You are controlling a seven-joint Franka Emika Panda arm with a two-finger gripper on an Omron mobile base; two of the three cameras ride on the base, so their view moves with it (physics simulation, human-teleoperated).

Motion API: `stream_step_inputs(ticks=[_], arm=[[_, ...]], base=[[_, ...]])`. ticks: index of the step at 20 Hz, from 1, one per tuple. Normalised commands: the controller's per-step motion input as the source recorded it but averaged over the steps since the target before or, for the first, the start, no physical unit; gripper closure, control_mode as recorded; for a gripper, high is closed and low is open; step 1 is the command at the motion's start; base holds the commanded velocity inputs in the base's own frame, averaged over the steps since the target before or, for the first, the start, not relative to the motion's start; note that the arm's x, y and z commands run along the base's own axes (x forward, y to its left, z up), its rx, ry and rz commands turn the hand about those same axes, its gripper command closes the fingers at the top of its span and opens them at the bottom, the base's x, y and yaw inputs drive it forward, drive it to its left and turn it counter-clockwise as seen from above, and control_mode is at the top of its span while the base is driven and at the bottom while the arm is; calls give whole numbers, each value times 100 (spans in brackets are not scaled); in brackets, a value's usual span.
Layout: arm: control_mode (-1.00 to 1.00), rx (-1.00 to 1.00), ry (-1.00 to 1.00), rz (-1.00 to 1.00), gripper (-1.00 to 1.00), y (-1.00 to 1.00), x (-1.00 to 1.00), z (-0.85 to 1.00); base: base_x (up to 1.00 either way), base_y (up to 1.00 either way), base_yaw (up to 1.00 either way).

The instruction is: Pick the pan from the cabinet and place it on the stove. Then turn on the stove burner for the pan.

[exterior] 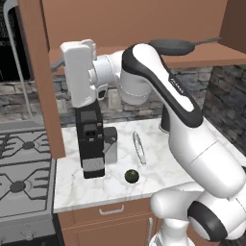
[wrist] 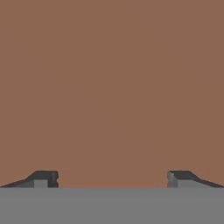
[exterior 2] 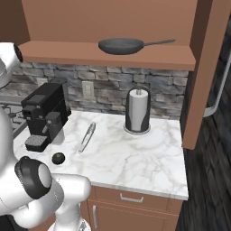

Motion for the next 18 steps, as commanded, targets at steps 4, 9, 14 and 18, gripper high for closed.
stream_step_inputs(ticks=[4, 9, 14, 18], arm=[[-100, -6, -10, 1, -100, -4, 0, 0], [-100, -8, -22, 0, -100, -44, -13, 0], [-100, -7, -17, -4, -100, -61, -12, 0], [-100, -5, -14, -9, -100, -68, -1, 0]], base=[[0, 0, 0], [0, 0, 0], [0, 0, 0], [0, 0, 0]])
